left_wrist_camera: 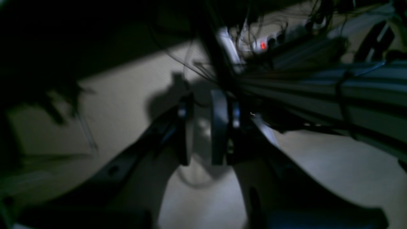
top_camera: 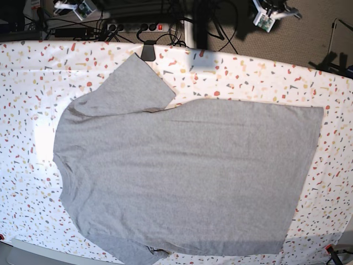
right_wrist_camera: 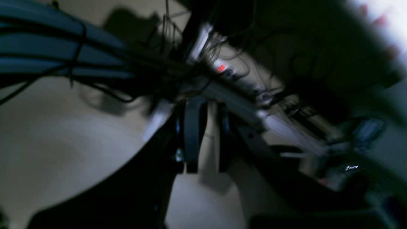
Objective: Fold the T-shirt properly
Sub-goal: 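Move both grippers down toward the shirt's shoulder corners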
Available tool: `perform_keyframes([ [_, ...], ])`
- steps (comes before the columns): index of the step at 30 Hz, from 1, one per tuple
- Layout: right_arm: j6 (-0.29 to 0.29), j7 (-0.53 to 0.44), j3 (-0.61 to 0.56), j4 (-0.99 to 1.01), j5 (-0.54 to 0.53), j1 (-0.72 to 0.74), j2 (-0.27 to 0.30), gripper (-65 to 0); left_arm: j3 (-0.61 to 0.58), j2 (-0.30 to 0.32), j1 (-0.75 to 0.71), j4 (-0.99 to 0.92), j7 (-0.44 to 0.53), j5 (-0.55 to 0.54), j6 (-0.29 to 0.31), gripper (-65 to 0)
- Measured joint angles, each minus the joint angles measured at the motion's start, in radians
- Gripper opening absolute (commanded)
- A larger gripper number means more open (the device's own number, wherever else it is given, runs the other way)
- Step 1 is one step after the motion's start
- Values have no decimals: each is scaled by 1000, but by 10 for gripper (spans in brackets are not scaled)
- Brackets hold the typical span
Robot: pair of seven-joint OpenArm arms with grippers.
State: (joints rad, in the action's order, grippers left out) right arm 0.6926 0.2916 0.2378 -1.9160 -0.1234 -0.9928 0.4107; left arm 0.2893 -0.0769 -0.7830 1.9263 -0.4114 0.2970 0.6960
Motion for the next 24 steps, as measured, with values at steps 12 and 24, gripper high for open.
perform_keyframes([
  [12, -61, 93, 99, -357, 119, -2, 53, -556, -1, 230, 7, 359, 71, 112, 11, -451],
  [24, -60, 106, 103, -385, 200, 99, 61, -338, -2, 455, 283, 233, 151, 187, 18, -381],
])
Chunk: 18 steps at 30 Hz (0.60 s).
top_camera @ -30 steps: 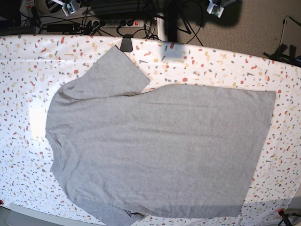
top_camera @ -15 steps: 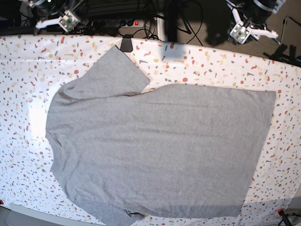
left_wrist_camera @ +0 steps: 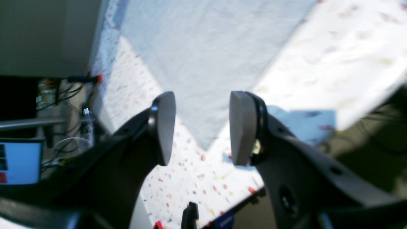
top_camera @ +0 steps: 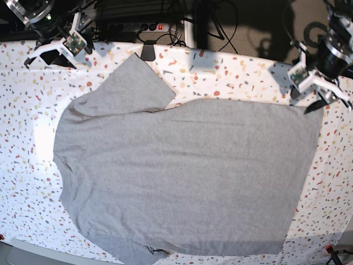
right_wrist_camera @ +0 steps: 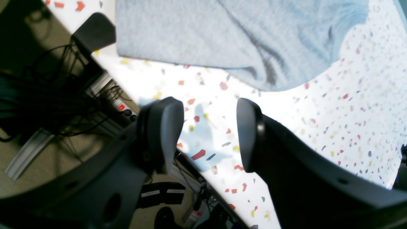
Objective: Fold the T-shirt properly
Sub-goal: 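Move both grippers down toward the shirt's shoulder corners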
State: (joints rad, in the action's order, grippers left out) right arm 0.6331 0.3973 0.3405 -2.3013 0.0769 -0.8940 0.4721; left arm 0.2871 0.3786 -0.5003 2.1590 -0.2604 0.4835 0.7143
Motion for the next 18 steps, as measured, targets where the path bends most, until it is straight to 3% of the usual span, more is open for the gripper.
perform_keyframes([
  [11, 0, 1, 0, 0, 0, 7, 0, -338, -13, 156, 299, -478, 102, -21, -3, -399],
  [14, 0, 1, 0, 0, 0, 7, 0, -338, -86, 224, 330, -564, 97, 0, -4, -399],
  [18, 0, 5, -1, 0, 0, 8, -7, -338, -267, 276, 365, -629, 75, 82, -4, -399],
])
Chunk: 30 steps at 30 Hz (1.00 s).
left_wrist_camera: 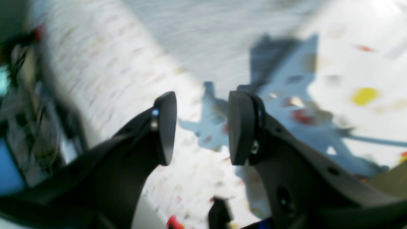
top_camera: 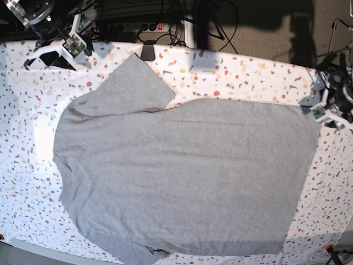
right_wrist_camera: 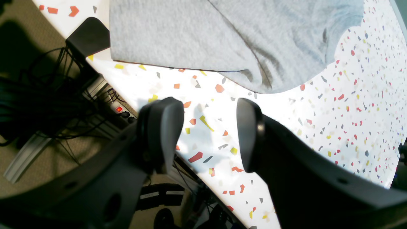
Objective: Fold the T-shirt properly
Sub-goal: 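Move both grippers down toward the shirt's shoulder corners, then grasp the shirt edge near the shoulder with the left gripper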
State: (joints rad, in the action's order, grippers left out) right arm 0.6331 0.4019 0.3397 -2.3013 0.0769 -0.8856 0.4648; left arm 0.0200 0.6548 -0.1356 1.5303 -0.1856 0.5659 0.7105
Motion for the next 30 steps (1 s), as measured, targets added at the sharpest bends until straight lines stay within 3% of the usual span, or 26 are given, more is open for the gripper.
perform_keyframes([
  [5, 0, 23, 0, 0, 0, 1, 1, -338, -146, 26, 40, -13, -35, 3, 4, -401],
  [11, 0, 52, 0, 0, 1, 2, 1, -338, -215, 25, 108, -62, -25, -3, -3, -401],
  [15, 0, 67, 0, 0, 0, 2, 1, -338, -222, 34, 172, -159, 19, -45, 34, -401],
  [23, 0, 68, 0, 0, 0, 1, 1, -338, -217, 37, 185, -237, 70, -89, 65, -566],
  [30, 0, 68, 0, 0, 0, 1, 1, -338, -216, 29, 185, -237, 64, -85, 68, -569],
])
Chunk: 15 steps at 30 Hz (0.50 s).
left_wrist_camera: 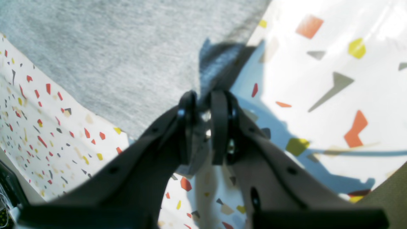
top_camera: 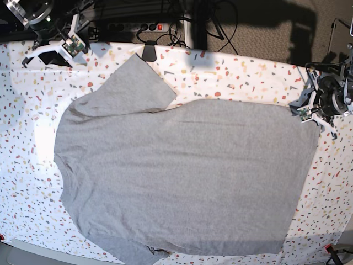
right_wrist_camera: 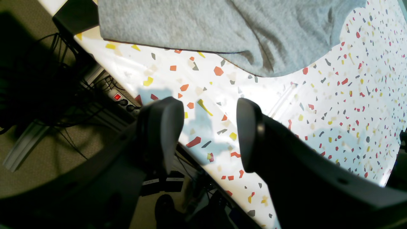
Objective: Fold the T-shirt properly
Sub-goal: 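Grasp the shirt edge near the shoulder with the left gripper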
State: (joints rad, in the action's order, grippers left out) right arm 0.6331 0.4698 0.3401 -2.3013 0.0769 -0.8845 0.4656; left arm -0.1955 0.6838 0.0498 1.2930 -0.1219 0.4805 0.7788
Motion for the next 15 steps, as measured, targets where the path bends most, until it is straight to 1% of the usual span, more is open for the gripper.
perform_keyframes([
  [4, 0, 0, 0, 0, 0, 0, 0, -338, 0, -2, 0, 0, -19, -7, 0, -564],
  [5, 0, 0, 0, 0, 0, 0, 0, -338, 0, -2, 0, 0, -31, -8, 1, -550],
  [8, 0, 0, 0, 0, 0, 0, 0, -338, 0, -5, 3, 1, -84, -39, -1, -479],
  [10, 0, 0, 0, 0, 0, 0, 0, -338, 0, -5, 6, 1, -108, -66, -8, -452],
  [15, 0, 0, 0, 0, 0, 0, 0, -338, -1, 9, 3, 2, -122, -119, -14, -447],
])
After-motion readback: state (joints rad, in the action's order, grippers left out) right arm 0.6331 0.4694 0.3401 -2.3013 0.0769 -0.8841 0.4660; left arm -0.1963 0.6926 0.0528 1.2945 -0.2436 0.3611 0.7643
